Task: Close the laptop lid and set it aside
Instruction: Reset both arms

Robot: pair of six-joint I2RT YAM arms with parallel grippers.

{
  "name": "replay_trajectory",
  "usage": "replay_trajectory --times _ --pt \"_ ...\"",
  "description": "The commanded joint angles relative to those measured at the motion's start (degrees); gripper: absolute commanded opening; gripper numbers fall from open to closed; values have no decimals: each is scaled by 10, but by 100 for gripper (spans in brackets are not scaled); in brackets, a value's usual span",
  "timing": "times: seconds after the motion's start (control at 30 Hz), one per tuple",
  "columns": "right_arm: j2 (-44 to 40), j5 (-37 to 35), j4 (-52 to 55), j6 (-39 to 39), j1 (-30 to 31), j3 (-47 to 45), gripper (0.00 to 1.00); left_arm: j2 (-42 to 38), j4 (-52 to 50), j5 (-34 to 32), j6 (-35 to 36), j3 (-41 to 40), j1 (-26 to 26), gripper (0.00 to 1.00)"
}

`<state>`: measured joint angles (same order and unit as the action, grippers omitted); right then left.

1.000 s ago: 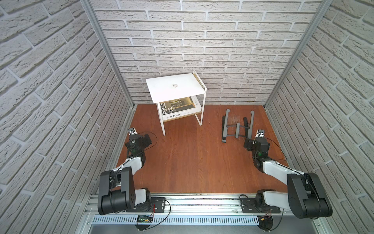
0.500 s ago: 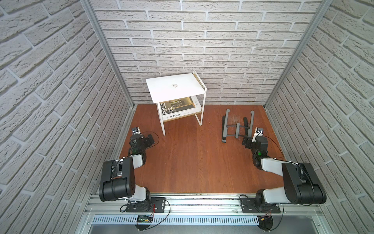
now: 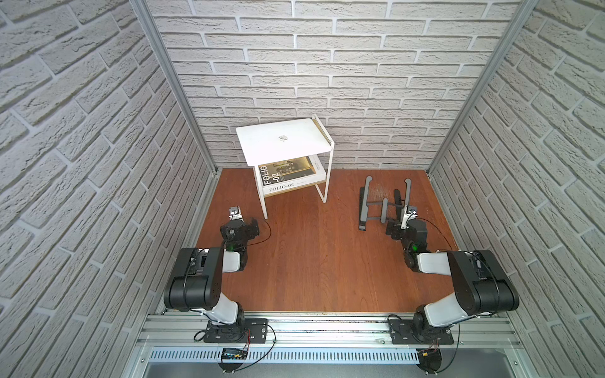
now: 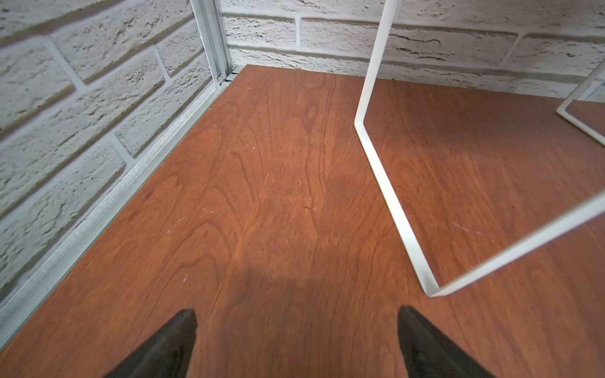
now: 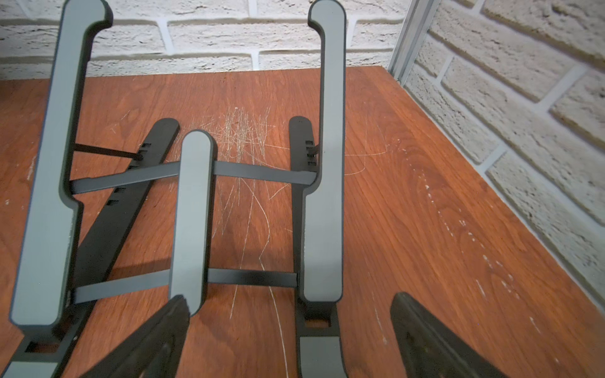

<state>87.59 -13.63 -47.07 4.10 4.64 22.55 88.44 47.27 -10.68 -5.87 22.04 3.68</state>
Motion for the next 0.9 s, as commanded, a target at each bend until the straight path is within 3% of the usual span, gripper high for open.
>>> replay_trajectory --times 0.0,0.37,0.87 --pt "4 -35 -28 5 3 0 99 2 31 0 4 -1 4 98" --pt "-1 -6 -61 -12 5 -21 99 1 34 -2 5 -2 3 98" --pt "3 49 -7 -8 -14 10 99 1 34 -1 6 -2 3 99"
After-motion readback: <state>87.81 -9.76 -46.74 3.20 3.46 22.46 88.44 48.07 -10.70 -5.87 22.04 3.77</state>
